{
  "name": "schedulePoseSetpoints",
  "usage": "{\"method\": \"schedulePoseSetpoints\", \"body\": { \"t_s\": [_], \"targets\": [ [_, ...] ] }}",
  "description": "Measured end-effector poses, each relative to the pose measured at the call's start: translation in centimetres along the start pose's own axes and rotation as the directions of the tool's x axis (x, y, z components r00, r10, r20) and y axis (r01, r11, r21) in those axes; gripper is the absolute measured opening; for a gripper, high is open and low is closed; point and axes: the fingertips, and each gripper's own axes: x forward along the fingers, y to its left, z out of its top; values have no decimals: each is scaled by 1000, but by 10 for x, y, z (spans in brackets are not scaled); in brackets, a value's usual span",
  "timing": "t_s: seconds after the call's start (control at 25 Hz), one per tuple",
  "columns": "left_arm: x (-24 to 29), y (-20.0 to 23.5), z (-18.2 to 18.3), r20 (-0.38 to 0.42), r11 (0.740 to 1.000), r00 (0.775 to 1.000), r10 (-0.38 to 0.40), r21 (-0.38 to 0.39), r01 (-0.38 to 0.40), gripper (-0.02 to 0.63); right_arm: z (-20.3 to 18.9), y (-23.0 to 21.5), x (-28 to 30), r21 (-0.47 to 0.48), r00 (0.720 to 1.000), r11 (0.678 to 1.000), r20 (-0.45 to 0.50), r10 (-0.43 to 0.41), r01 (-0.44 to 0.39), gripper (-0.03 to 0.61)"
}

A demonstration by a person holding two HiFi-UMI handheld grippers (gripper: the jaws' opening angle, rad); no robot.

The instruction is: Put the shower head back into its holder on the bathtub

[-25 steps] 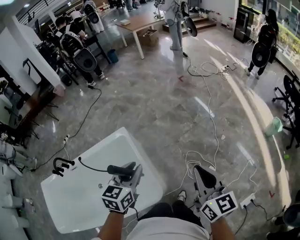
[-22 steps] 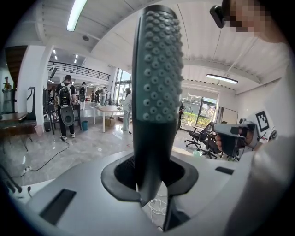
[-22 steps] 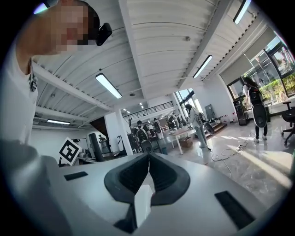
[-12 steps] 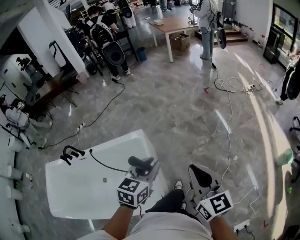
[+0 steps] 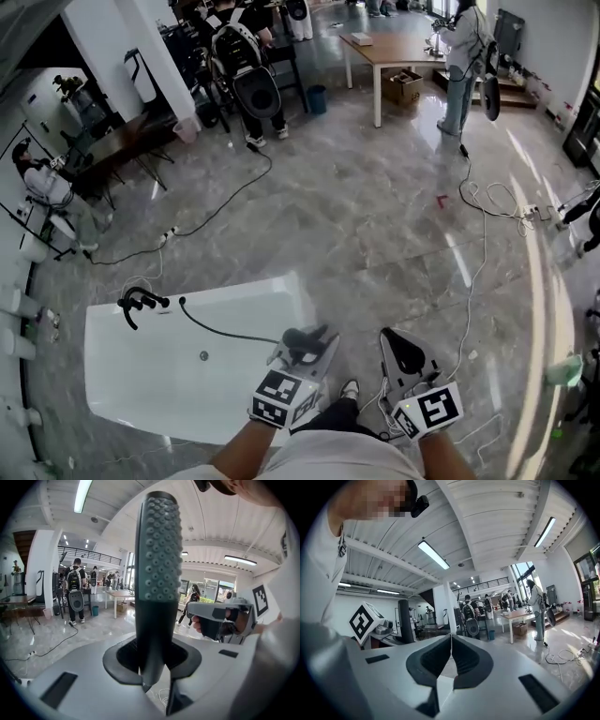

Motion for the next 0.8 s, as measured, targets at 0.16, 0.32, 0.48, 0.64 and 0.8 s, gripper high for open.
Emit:
{"method": "schedulePoseSetpoints", "body": {
  "t_s": [0.16,0.32,0.48,0.64,0.8],
  "targets": [
    [25,26,9,1,999,1000,22,-32,-22,97,-1,-20,47,9,999,999,-25,45,-45,15],
    [45,52,19,1,997,998,66,-49,-66,97,2,-36,83,11,995,995,-34,96,-96,15],
    [62,76,33,10,990,992,125,-66,-124,97,8,-53,118,12,987,987,-34,159,-159,15],
    [78,106,49,18,971,975,220,-97,-217,97,12,-68,158,17,965,966,-40,259,-259,15],
    [98,140,69,22,933,940,340,-135,-334,97,16,-92,202,18,929,931,-62,366,-365,15]
  ]
}}
